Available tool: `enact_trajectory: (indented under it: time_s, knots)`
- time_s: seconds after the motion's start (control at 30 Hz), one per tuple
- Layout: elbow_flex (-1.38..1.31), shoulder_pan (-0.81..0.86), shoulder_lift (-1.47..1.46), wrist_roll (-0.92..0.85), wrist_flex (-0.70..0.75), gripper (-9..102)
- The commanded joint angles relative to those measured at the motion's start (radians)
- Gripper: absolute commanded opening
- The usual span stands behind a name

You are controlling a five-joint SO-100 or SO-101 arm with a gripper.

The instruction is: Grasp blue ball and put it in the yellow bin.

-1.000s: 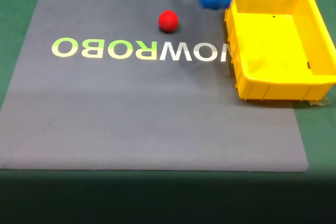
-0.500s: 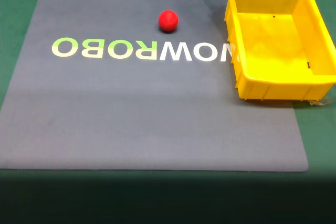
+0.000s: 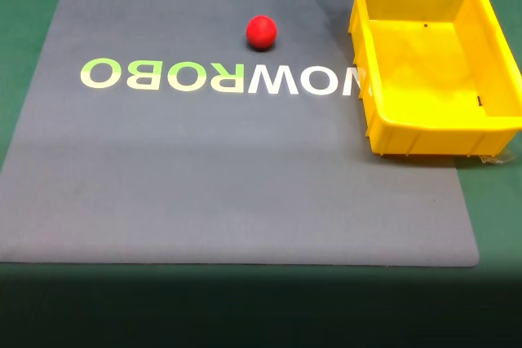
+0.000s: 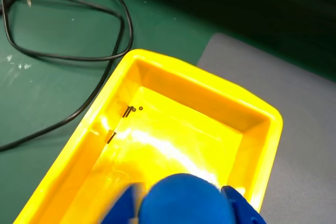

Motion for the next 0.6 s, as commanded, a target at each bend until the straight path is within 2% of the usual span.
enact_trajectory:
  time_s: [0.0, 0.57]
  knots:
    - [-0.011, 0.012, 0.084, 0.018, -0.009, 37]
    - [0.084, 0.041, 0.199, -0.009, -0.011, 38]
